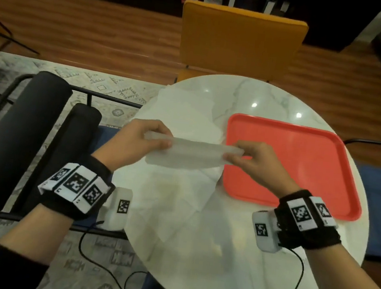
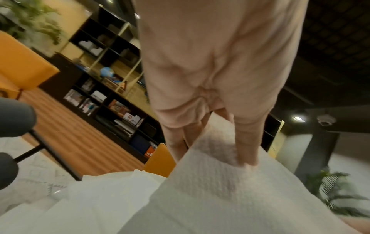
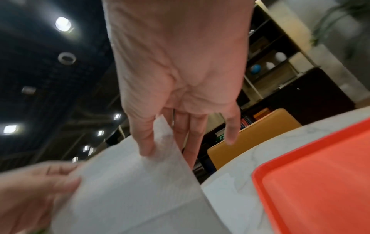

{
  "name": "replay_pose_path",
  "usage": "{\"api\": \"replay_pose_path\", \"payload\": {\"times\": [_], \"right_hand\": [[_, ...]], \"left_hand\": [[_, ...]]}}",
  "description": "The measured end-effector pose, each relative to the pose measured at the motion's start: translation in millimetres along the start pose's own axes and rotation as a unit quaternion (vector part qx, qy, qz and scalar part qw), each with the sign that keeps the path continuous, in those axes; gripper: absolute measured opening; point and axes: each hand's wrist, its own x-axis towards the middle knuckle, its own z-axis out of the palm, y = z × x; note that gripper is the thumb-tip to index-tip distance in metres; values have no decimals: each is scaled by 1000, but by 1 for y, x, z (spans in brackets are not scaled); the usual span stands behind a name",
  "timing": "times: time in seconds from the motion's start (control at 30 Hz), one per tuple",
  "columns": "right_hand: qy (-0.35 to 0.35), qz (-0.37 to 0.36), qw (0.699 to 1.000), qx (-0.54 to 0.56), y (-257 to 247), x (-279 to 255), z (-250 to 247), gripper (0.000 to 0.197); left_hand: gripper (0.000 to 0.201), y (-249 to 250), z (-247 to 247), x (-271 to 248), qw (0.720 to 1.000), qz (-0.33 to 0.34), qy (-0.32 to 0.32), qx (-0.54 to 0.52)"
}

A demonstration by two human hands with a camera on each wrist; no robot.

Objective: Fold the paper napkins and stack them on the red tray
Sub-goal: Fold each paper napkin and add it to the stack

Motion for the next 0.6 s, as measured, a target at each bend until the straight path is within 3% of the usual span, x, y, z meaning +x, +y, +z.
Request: {"api": "replay_pose_path", "payload": {"times": [0.17, 0.3, 0.43, 0.6], "right_hand": [[-53, 22, 976, 209, -11, -23, -13, 18], [-95, 56, 955, 276, -5, -31, -12, 25], [-135, 95, 955, 246, 14, -22, 8, 22], [-161, 123, 977, 71, 45, 6, 52, 25]], "left_hand": [[3, 13, 5, -30, 996, -12, 12, -88], [9, 14, 8, -42, 990, -57, -10, -127], [17, -15, 15, -33, 988, -114, -37, -95], [15, -71, 35, -14, 984, -166, -70, 11]]}}
